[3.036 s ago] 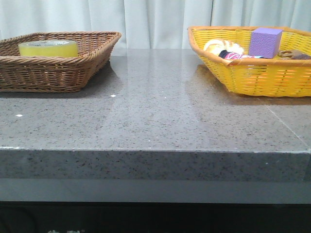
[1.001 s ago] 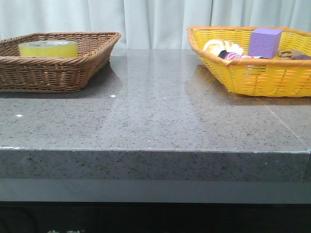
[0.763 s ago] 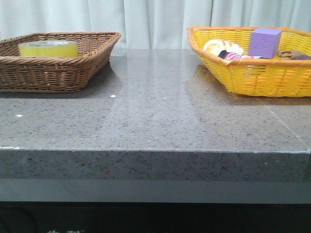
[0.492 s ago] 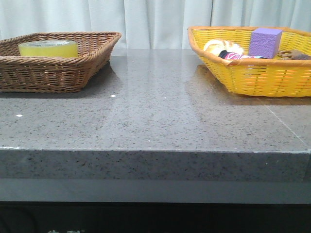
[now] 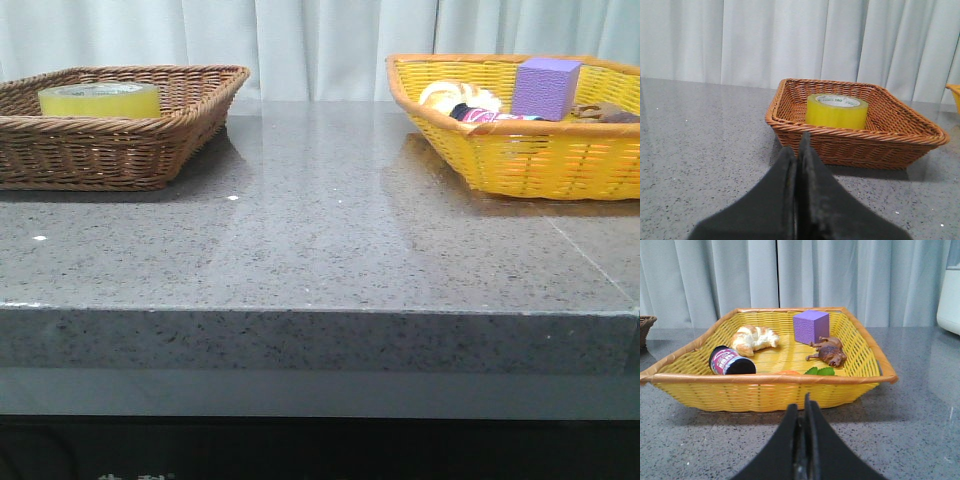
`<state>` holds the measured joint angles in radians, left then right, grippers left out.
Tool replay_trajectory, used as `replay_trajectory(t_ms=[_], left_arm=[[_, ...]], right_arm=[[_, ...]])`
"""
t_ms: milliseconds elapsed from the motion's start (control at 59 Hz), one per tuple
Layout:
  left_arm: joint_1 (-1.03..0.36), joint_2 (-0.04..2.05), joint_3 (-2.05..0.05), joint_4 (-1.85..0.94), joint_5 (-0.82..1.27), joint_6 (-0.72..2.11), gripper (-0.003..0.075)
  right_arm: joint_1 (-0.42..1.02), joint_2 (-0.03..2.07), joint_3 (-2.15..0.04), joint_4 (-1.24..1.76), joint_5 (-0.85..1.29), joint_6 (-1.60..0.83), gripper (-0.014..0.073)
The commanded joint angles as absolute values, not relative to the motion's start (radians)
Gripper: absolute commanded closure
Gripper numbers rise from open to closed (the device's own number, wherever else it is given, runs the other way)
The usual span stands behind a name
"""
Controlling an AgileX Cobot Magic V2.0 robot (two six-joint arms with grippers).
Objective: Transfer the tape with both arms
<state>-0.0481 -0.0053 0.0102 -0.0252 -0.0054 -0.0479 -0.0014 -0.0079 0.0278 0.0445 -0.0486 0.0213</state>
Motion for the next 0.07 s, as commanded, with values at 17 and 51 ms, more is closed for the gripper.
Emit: replay_trajectory(t_ms=[17, 51], left_arm=[[-0.048, -0.024, 0.048, -0.031, -0.082, -0.056, 0.074], [-0.048, -0.024, 0.048, -0.031, -0.082, -0.056, 0.074]], right_arm=[[-0.008, -0.037, 0.002, 0.033, -0.126, 0.026, 0.0662], [-0.008, -0.037, 0.002, 0.033, -0.126, 0.026, 0.0662]])
